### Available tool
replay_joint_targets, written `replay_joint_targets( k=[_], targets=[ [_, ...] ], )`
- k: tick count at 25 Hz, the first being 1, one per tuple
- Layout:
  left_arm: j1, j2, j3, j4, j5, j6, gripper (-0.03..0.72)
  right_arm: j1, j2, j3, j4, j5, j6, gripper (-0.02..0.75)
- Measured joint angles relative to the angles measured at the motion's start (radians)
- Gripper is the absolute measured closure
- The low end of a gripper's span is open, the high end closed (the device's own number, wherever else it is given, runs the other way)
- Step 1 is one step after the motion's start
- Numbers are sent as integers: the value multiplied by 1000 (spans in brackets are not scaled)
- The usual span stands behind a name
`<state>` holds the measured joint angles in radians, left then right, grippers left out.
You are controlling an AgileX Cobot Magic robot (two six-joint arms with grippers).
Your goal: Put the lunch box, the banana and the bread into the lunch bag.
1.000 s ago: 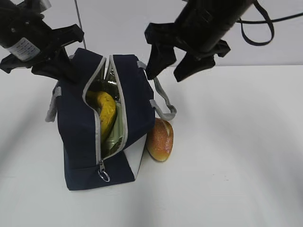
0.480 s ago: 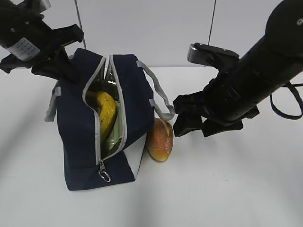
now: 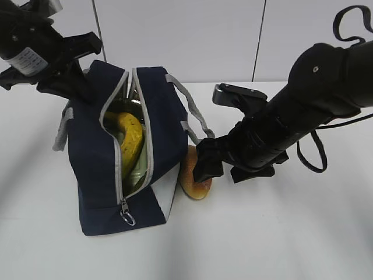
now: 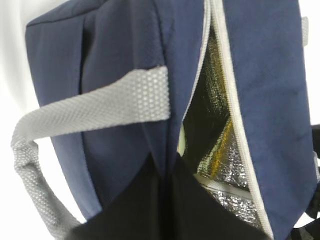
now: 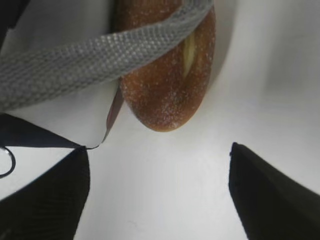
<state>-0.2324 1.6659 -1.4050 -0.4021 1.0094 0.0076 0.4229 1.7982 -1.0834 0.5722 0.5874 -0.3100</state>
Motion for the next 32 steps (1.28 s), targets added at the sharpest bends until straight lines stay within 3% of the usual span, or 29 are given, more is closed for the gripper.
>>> replay_joint_targets(
  k=[20, 27, 32],
  targets=[
    [0, 0, 0, 6, 0, 0, 691, 0, 263, -260, 38, 9, -66, 86],
    [0, 0, 0, 7, 0, 0, 691, 0, 293, -306, 27, 86, -68, 239],
    [0, 0, 0, 7, 0, 0, 691, -11, 266, -308, -65, 133, -39, 255]
  ],
)
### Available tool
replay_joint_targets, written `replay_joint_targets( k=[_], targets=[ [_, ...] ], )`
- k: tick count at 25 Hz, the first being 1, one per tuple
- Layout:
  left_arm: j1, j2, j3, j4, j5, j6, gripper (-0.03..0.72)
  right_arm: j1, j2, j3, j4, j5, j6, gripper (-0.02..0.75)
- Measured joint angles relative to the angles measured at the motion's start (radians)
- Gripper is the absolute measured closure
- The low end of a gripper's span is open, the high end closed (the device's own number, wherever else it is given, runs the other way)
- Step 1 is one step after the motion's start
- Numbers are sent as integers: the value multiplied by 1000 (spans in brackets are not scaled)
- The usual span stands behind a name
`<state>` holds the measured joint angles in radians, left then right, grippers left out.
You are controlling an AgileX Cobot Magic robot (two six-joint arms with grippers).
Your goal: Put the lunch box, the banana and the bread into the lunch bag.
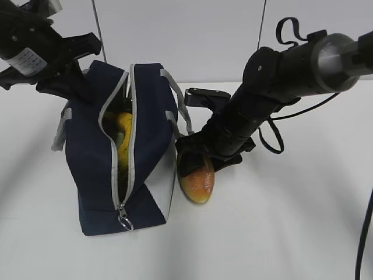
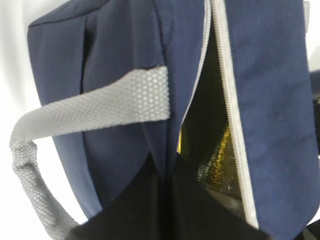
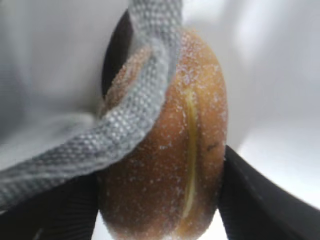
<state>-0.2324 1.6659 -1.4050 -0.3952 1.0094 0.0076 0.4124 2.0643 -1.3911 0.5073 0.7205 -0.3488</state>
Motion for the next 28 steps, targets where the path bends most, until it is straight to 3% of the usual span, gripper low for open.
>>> replay_joint_targets(
  k=[11, 14, 19, 25, 28],
  targets=[
    [0, 0, 0, 0, 0, 1, 691, -105, -178, 0, -342, 165, 146, 258],
    [0, 0, 0, 0, 0, 1, 691, -106, -240, -5, -356, 181, 165, 258],
    [0, 0, 0, 0, 0, 1, 691, -106, -313, -80, -168, 194, 113, 258],
    [0, 0, 0, 0, -2, 1, 691, -60, -314, -141, 265, 199, -75, 259],
    [0, 0, 0, 0, -4, 1, 691, -34, -280, -143, 406, 195, -129, 260]
  ],
)
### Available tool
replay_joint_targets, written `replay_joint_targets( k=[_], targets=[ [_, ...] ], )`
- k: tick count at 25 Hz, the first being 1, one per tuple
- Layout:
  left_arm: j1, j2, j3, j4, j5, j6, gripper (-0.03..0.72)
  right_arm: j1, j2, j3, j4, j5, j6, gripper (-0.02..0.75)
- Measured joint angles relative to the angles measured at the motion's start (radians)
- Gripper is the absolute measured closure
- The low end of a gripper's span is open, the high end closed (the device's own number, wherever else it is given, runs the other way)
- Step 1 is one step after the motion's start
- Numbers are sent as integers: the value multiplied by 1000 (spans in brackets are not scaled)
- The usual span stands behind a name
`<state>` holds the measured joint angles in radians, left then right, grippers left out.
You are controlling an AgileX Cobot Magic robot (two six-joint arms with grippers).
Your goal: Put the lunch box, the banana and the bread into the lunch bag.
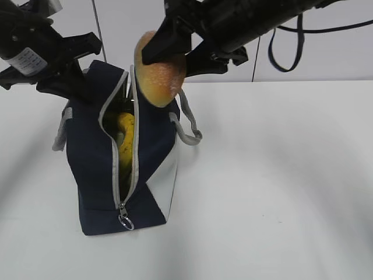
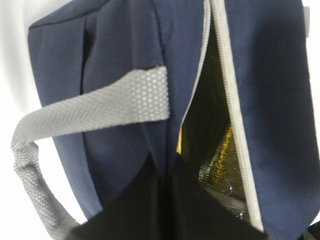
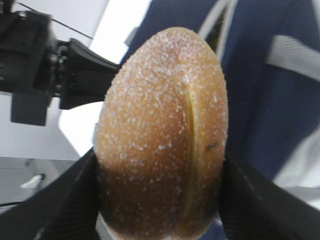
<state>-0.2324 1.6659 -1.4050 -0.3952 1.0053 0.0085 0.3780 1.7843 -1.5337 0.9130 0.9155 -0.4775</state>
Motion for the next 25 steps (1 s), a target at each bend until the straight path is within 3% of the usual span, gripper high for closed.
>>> replay_joint_targets(
  k=[5, 16, 22, 25],
  targets=[
    [0, 0, 0, 0, -4, 0, 691, 20, 94, -4, 116, -8, -17, 260],
    [0, 0, 0, 0, -5, 0, 691, 63, 251, -93, 163, -8, -27, 258],
    [0, 0, 0, 0, -4, 0, 691, 65, 293, -106, 163, 15, -27, 101],
    [0, 0, 0, 0, -4, 0, 691, 65, 293, -113, 157, 22, -28, 79]
  ],
)
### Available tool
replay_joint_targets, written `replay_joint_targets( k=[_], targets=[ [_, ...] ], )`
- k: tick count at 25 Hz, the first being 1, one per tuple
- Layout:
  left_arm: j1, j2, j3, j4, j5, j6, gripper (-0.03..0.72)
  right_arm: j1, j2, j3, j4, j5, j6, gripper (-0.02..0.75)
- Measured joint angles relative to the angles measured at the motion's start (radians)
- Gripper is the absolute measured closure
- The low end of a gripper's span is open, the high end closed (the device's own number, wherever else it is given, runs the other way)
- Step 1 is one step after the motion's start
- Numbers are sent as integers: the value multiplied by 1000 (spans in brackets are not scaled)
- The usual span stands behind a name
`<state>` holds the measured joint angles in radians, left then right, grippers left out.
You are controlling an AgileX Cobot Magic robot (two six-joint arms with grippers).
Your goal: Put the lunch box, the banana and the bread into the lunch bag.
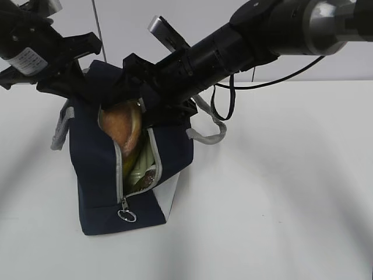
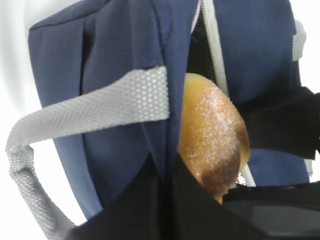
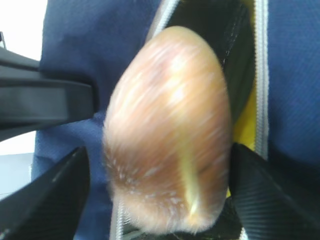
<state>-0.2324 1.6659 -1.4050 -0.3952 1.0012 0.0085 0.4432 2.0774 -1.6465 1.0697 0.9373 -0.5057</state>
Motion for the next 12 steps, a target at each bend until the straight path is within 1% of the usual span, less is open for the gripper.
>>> replay_joint_targets(
  k=[4, 12],
  targets=[
    [0, 0, 0, 0, 0, 0, 691, -3, -2, -43, -85, 23, -2, 78],
    [0, 0, 0, 0, 0, 0, 691, -4, -77, -122, -383, 80, 74, 80]
  ],
)
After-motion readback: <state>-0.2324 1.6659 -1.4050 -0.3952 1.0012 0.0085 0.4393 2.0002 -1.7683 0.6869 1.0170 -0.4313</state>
